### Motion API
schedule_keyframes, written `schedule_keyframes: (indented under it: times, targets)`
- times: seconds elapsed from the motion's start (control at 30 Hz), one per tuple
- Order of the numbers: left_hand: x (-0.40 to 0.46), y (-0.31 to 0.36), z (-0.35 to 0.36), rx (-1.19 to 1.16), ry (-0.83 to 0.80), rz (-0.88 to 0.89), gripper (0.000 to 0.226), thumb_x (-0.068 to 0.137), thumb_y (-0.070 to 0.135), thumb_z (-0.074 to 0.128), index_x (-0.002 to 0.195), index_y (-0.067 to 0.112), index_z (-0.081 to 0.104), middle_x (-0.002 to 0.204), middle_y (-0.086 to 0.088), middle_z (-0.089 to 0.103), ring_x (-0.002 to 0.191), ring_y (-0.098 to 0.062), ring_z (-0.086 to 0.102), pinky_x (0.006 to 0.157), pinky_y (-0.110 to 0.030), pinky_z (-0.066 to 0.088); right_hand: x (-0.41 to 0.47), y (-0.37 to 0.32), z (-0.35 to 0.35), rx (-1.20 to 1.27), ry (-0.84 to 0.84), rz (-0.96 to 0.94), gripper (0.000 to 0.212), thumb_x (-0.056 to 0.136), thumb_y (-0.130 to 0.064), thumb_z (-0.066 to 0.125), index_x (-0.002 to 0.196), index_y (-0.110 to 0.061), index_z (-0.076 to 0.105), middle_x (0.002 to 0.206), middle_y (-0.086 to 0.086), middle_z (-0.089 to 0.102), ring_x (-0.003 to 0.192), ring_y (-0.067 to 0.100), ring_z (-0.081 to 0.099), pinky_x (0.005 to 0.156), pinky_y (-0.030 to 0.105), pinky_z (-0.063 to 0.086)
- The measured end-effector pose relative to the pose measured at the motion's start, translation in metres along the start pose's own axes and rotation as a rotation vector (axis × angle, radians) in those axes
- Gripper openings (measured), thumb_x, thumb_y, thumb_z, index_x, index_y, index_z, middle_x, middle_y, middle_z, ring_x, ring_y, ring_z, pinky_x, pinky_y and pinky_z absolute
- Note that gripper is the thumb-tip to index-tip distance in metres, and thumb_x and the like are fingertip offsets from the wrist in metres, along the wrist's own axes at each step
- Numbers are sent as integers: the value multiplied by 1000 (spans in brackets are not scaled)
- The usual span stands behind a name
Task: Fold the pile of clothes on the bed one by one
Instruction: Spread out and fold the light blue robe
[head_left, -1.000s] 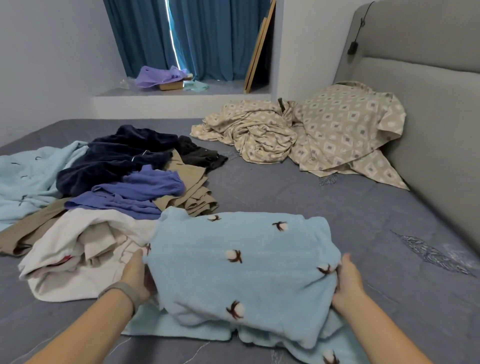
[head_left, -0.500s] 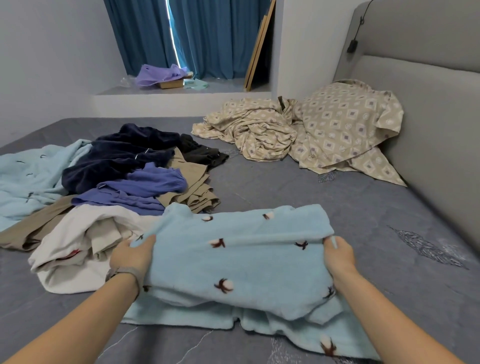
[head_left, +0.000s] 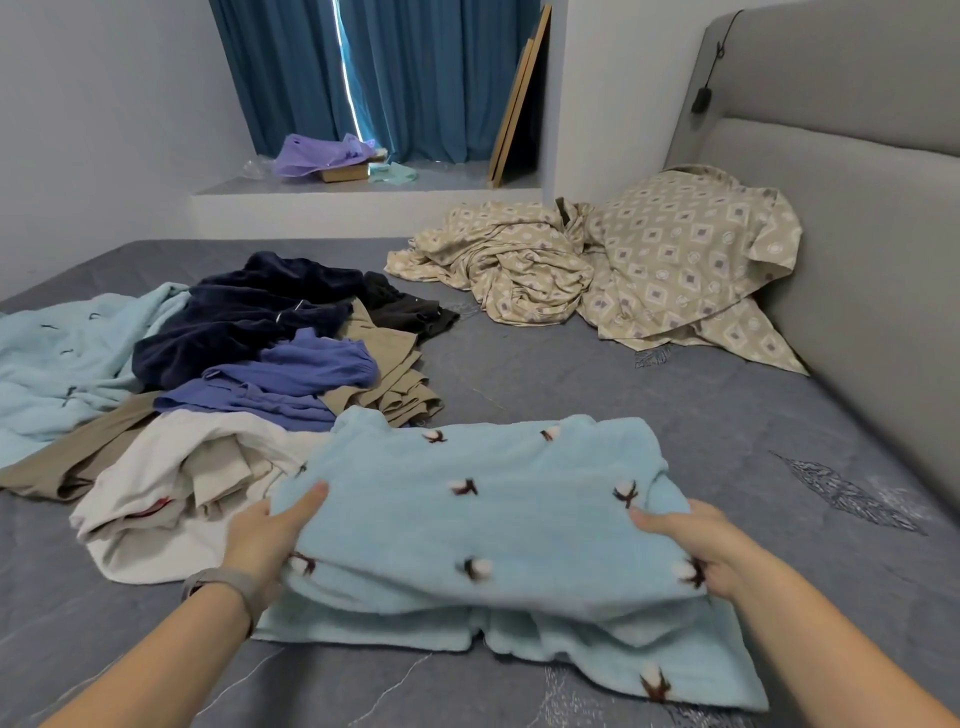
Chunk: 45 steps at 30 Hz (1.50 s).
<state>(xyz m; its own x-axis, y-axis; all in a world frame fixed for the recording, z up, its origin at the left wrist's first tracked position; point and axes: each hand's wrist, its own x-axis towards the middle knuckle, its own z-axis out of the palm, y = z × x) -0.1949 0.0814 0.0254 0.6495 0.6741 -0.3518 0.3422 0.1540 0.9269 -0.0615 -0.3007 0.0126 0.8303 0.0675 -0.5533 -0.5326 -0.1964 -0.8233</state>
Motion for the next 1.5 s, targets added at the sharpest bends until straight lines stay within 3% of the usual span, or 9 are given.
schedule_keyframes:
  times: [0.17, 0.27, 0.4, 0.57, 0.67, 0.87, 1.13, 1.37, 1.5]
  targets:
    - [-3, -13, 7, 541, 228, 98, 48, 74, 51, 73, 78, 4, 64, 86, -15, 65, 78, -32, 59, 72, -39, 48, -2, 13, 15, -370, 329, 36, 64, 76, -22, 73, 131, -1, 47, 128, 21, 54, 114, 38, 53, 97, 47, 47]
    - [-5, -5, 28, 870, 385, 515, 51, 75, 36, 71, 114, 6, 58, 121, -20, 52, 106, -37, 52, 87, -48, 46, -21, 4, 44, -662, 623, -416, 75, 81, -33, 54, 147, -11, 27, 149, 16, 29, 138, 35, 25, 112, 50, 23]
    - [-23, 12, 81, 1069, 115, 993, 63, 88, 53, 29, 143, 25, 38, 149, -11, 37, 138, -31, 33, 109, -53, 31, -28, -23, 95, -943, 454, -845, 75, 81, -62, 25, 151, -36, 14, 161, 1, 9, 148, 23, -2, 116, 48, -5]
    - [7, -20, 105, 1430, -102, 623, 74, 74, 84, -1, 143, 58, -8, 161, 2, -8, 147, -29, -10, 108, -68, -1, 11, -9, 114, -1212, 164, -575, 81, 78, -82, 13, 150, -45, 8, 162, -5, 1, 148, 16, -9, 116, 54, -9]
    - [27, -42, 93, 1401, -91, 439, 80, 68, 92, 6, 140, 61, -9, 160, 2, -14, 146, -34, -11, 108, -69, -6, 27, 19, 88, -1131, 127, -437, 82, 82, -81, 22, 152, -40, 8, 162, -6, -2, 148, 12, -7, 119, 46, -6]
    - [34, -44, 90, 1345, -71, 488, 73, 82, 80, 8, 148, 49, -2, 161, 0, -9, 147, -28, -8, 111, -60, -14, 30, 31, 90, -1077, 223, -476, 85, 86, -76, 20, 154, -28, 1, 161, -5, -8, 148, 12, -10, 120, 39, -8]
    - [41, -54, 23, 873, 12, 102, 132, 45, 95, 22, 151, 16, 16, 156, -11, 22, 142, -30, 19, 117, -44, 17, 10, 51, 67, -1062, 396, -314, 88, 86, -77, 9, 154, -23, -4, 161, -5, -9, 148, 19, -10, 118, 52, -8]
    - [37, -43, 27, 1151, 20, 53, 95, 75, 82, 37, 142, 15, 40, 133, -18, 36, 121, -36, 36, 103, -40, 34, 9, 53, 50, -770, 526, -21, 130, 57, -95, 40, 151, -12, 4, 157, 15, 15, 142, 37, 17, 114, 53, 15]
    - [47, -45, 23, 909, -109, 112, 82, 50, 87, 44, 90, 18, 63, 97, -6, 66, 99, -29, 57, 82, -36, 45, 23, 51, 42, -680, 473, -108, 123, 45, -94, 54, 134, -11, 41, 131, 14, 51, 122, 37, 44, 101, 46, 36]
